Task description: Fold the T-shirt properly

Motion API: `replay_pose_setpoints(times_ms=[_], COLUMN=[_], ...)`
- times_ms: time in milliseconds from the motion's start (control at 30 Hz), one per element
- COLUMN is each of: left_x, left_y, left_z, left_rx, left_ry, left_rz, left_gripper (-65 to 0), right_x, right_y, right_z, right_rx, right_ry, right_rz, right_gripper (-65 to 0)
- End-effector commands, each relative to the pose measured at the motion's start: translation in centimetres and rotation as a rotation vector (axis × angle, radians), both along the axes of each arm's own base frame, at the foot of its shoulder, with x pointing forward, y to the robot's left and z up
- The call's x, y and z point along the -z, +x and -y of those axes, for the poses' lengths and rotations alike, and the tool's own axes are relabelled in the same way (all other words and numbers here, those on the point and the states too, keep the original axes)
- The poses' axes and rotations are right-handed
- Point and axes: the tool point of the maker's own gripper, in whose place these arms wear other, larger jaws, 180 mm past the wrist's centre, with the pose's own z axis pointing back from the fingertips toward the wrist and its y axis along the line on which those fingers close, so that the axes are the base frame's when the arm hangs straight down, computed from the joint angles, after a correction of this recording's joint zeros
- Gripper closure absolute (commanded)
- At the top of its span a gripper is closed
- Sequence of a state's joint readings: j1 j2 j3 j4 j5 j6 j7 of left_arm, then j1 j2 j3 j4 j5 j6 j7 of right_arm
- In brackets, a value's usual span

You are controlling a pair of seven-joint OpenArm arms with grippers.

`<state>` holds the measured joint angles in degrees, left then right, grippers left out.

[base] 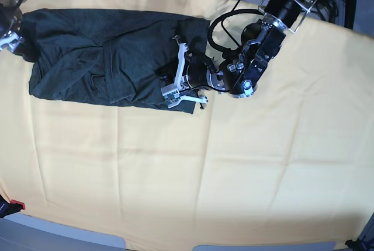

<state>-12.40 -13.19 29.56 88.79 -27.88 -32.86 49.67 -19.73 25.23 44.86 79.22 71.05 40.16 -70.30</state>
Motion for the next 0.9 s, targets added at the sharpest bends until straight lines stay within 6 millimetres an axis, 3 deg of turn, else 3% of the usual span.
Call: replay_pose_setpoints(times_ms=[0,133,300,800,867], left_x=[0.1,0.1,0.1,0.0,0.0], left_y=[0.3,0.3,0.3,0.3,0.3], left_z=[-0.5,-0.5,-0.4,-0.4,-0.4], left_rx=[0.011,0.011,0.011,0.010,0.010], left_ry=[0.034,0.036,0.034,0.032,0.032], left_rz=[0.013,0.013,0.013,0.014,0.014], left_gripper=[0.0,0.0,0.0,0.0,0.0], right_x=[1.0,2.0,1.7,2.6,2.5], right_y=[-1.1,-1.5,-1.7,-1.9,-1.8], right_z=[-0.5,-3.6,-7.8,-10.4,-10.3], right_rx=[-0.050,-0.145,-0.256,-0.263,-0.264], right_ry=[-0.016,0.044,0.181,0.244,0.238], right_rz=[-0.073,-0.117,-0.119,-0.119,-0.118], right_gripper=[-43.3,-43.3,-43.3,-43.0,-36.2])
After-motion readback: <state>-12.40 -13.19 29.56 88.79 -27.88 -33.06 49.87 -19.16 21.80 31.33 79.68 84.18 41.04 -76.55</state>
